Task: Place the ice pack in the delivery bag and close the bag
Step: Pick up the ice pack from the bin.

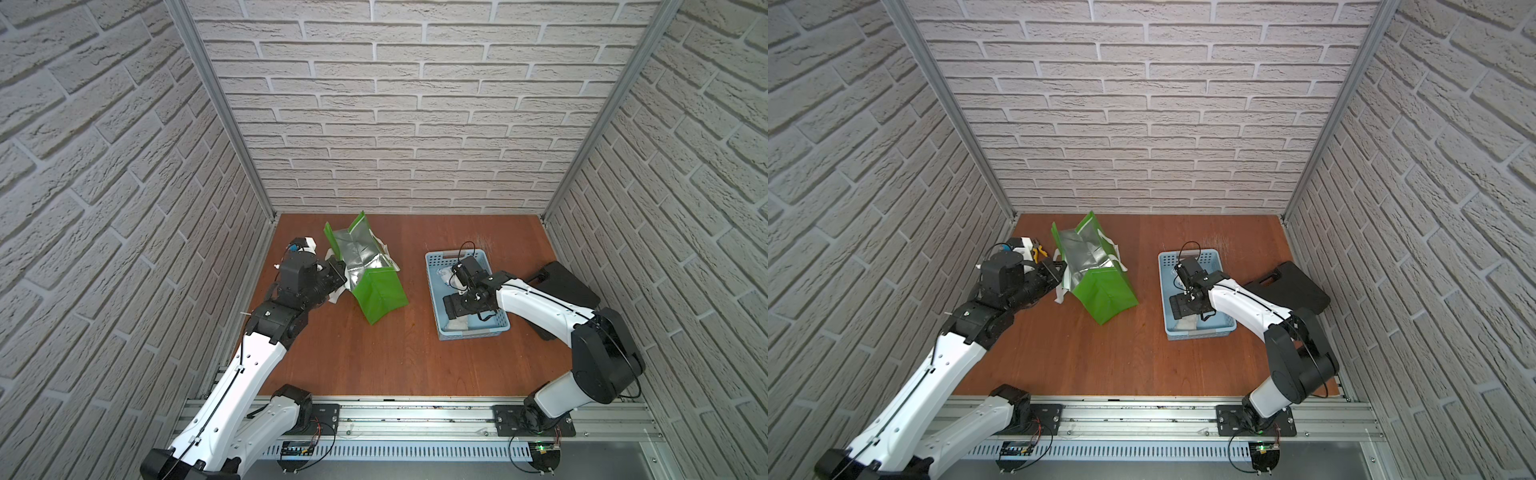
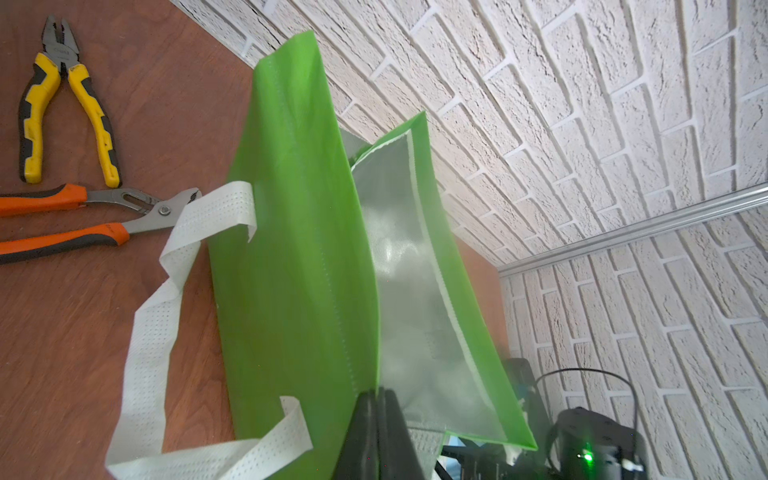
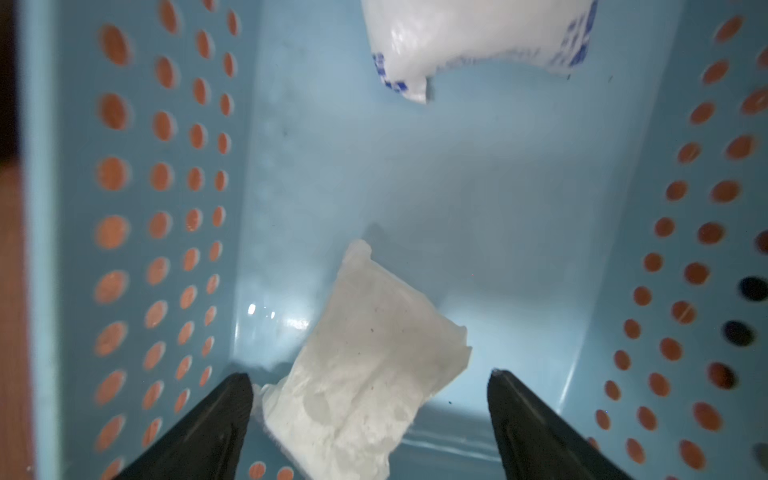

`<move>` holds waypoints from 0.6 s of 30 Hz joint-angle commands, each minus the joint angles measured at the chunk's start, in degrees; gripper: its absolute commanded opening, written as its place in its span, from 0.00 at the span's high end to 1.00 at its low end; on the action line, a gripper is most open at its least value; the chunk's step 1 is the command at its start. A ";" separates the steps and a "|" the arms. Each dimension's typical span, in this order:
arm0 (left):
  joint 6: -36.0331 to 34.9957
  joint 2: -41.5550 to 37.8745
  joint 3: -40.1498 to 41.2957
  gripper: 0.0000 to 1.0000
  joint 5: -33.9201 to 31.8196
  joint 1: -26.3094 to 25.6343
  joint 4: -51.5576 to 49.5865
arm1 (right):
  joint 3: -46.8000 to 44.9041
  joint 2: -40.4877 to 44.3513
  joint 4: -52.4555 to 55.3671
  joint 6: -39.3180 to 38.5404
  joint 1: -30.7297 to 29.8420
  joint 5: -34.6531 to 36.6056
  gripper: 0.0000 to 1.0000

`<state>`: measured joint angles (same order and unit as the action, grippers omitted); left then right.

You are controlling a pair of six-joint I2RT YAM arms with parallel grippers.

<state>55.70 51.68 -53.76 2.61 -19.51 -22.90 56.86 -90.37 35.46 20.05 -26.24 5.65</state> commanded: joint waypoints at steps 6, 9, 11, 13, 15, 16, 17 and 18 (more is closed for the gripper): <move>-1.21 0.00 -2.14 1.00 0.64 0.42 1.05 | -4.15 -3.87 -9.90 9.28 0.27 2.67 0.14; -1.17 0.07 -2.34 1.00 0.79 0.39 1.18 | -4.86 -4.38 -10.62 10.16 0.23 1.67 0.21; -0.95 0.06 -2.34 1.00 0.94 0.41 1.35 | -5.43 -4.13 -10.93 10.31 0.24 2.04 0.26; -0.86 0.17 -2.40 1.00 1.23 0.40 1.59 | -5.71 -4.25 -10.95 10.27 0.22 2.15 0.29; -0.86 0.30 -2.49 1.00 1.47 0.38 1.74 | -5.86 -4.16 -10.91 10.18 0.25 2.10 0.38; -0.77 0.43 -2.49 1.00 1.50 0.40 1.79 | -5.88 -3.99 -10.89 10.18 0.27 2.05 0.42; -0.78 0.46 -2.49 1.00 1.51 0.42 1.76 | -5.88 -3.67 -10.94 10.25 0.27 2.17 0.46; -0.73 0.53 -2.58 1.00 1.60 0.43 1.88 | -5.84 -3.22 -10.87 10.28 0.22 2.30 0.50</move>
<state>55.31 52.03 -54.28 3.38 -19.51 -23.18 51.79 -94.59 25.82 29.85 -26.24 7.53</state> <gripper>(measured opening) 0.076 0.568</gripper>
